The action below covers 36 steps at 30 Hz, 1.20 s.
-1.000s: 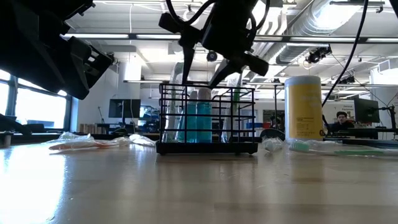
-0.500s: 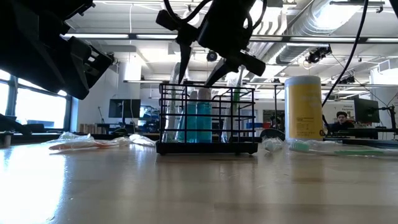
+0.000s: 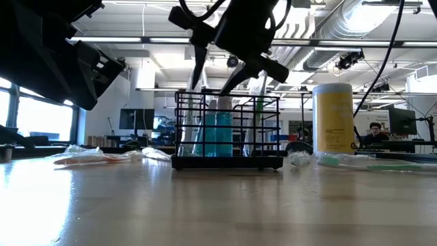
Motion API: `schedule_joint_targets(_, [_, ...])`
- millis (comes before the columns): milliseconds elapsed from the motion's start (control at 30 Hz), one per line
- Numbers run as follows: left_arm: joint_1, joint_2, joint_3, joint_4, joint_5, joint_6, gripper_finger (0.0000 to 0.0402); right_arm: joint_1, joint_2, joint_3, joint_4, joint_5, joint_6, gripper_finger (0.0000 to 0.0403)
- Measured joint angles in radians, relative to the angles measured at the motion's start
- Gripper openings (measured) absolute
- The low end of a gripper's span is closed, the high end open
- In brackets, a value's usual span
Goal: Pick & Place toothbrushing station
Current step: Put the orange toothbrush into the black mesh organizer
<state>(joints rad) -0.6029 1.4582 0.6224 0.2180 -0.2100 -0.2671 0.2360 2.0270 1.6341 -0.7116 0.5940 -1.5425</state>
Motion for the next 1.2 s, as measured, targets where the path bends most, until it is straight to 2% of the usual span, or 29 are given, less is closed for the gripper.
schedule_joint_targets(1200, [0.0, 0.0, 0.0, 0.0, 0.0, -0.004, 0.0106, 0.017, 0.0, 0.0, 0.028, 0.013, -0.008, 0.0193])
